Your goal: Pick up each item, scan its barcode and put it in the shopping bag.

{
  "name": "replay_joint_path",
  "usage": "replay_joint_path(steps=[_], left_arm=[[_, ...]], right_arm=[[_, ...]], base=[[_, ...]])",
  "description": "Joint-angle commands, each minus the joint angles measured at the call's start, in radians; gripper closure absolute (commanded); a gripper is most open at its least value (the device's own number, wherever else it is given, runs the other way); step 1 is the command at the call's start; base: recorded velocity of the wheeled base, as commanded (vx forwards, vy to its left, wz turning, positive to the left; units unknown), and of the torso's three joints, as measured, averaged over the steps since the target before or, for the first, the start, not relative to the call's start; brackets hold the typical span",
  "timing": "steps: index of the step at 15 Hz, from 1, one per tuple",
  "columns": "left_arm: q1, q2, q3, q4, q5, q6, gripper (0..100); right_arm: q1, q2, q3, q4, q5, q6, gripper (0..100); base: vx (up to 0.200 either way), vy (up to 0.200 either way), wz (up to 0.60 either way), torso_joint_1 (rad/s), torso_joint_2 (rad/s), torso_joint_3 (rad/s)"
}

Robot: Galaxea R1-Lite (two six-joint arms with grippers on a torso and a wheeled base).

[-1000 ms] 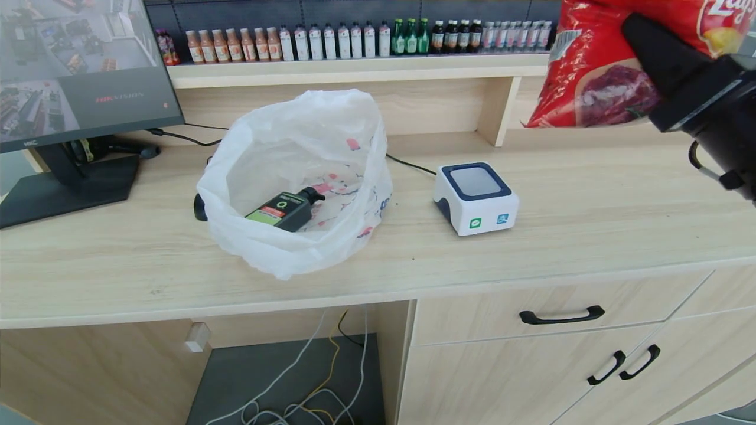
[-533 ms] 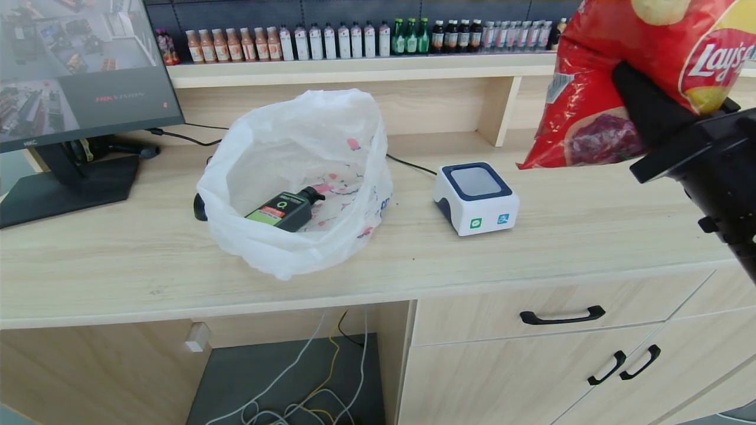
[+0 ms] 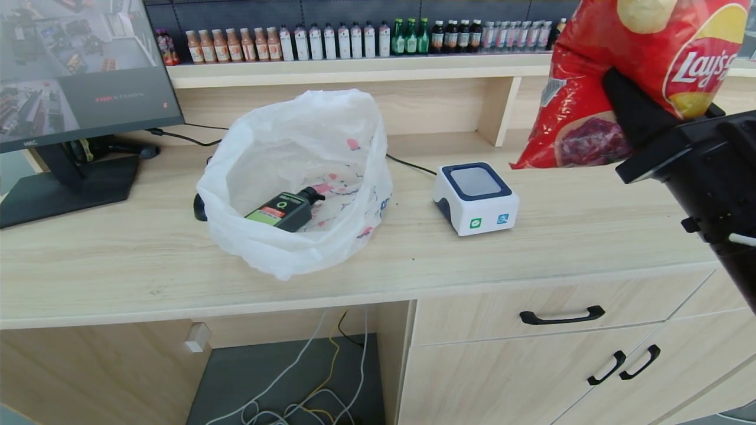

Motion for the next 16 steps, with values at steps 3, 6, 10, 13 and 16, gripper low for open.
replay_joint_path(steps=[3, 6, 10, 13, 16], left_arm=[[0.000, 0.000, 0.000, 0.001, 0.001, -0.002, 0], [0.000, 0.000, 0.000, -0.001, 0.000, -0.001, 0], [0.000, 0.000, 0.000, -0.001, 0.001, -0.001, 0], [0.000, 0.000, 0.000, -0.001, 0.000, -0.002, 0], [0.000, 0.000, 0.000, -0.001, 0.001, -0.002, 0]], right_arm=[[0.001, 0.036, -0.005, -0.001, 0.000, -0.001, 100], [0.001, 0.036, 0.001, -0.003, 0.000, -0.001, 100], [0.001, 0.035, 0.002, -0.003, 0.000, -0.001, 100], [0.006, 0.016, 0.007, -0.004, 0.000, 0.000, 100], [0.010, -0.017, 0.022, -0.004, 0.000, -0.005, 100]], base=[[0.000, 0.200, 0.00, 0.002, 0.00, -0.001], [0.000, 0.200, 0.00, 0.006, 0.00, -0.002], [0.000, 0.200, 0.00, 0.000, 0.00, 0.000], [0.000, 0.200, 0.00, -0.002, 0.00, 0.004], [0.000, 0.200, 0.00, 0.001, 0.00, 0.001]])
